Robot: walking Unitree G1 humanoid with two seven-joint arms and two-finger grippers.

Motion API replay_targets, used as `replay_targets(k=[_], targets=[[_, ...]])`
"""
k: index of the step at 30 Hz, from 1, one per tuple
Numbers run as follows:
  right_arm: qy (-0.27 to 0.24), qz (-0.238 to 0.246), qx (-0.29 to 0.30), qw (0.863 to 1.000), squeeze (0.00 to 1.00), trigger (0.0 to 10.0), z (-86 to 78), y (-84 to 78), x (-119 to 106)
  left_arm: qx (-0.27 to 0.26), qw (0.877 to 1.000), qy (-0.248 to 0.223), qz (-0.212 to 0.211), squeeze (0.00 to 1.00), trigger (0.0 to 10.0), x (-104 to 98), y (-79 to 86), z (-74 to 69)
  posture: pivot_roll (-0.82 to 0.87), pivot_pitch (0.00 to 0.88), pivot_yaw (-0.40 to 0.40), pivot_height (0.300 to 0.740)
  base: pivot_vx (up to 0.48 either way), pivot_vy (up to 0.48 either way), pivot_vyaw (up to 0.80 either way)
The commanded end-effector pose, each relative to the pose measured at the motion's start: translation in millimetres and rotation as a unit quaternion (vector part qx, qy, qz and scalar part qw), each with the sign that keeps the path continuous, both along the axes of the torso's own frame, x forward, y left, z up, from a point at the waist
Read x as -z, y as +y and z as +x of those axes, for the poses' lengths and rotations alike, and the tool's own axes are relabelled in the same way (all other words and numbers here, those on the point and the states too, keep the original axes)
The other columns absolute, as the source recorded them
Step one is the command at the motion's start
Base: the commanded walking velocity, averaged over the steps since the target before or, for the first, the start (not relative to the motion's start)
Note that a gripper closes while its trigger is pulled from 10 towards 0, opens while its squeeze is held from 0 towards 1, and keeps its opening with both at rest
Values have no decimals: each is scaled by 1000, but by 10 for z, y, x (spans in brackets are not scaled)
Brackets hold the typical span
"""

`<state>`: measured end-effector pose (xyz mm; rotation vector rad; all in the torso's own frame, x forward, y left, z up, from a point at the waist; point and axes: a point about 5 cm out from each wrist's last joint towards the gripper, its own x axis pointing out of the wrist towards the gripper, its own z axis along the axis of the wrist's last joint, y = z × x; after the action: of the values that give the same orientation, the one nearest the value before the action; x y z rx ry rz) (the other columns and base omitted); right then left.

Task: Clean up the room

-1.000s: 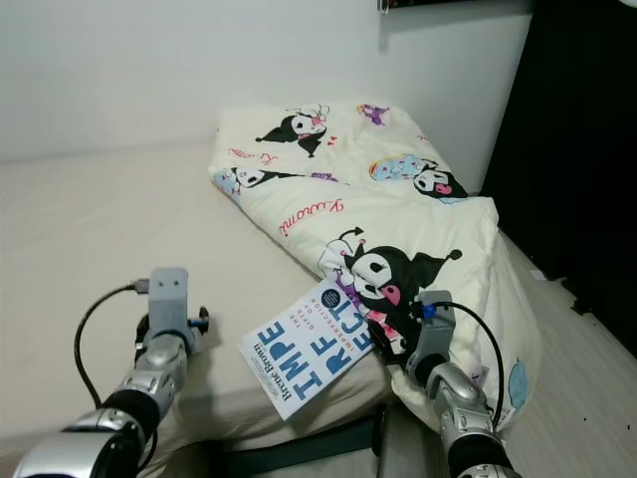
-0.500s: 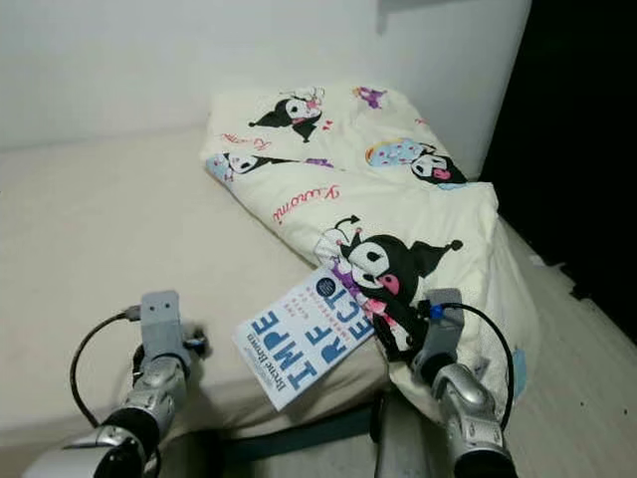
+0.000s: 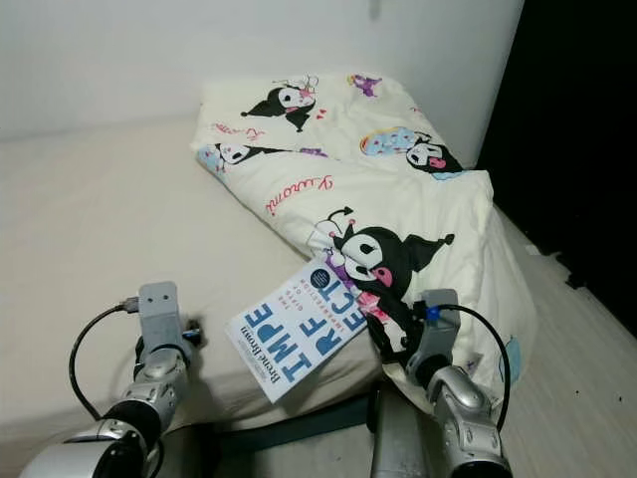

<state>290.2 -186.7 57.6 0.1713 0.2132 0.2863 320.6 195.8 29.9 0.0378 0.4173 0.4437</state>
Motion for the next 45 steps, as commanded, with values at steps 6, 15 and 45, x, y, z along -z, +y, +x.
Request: replay_targets(k=[6,15,45], targets=[[24,63,-39,997,0,10000,-62,246,11,-13,999,36,16,0,0,133,115,-131,-218,161,23,460,0,0,0],[-14,88,-90,992,0,10000,-53,504,-243,-24,999,36,23,0,0,135,217,-160,-220,132,22,460,0,0,0],[-105,-535,-435,716,0,10000,5,746,77,-71,982,-165,58,0,0,-746,545,252,-109,14,-42,460,0,0,0]])
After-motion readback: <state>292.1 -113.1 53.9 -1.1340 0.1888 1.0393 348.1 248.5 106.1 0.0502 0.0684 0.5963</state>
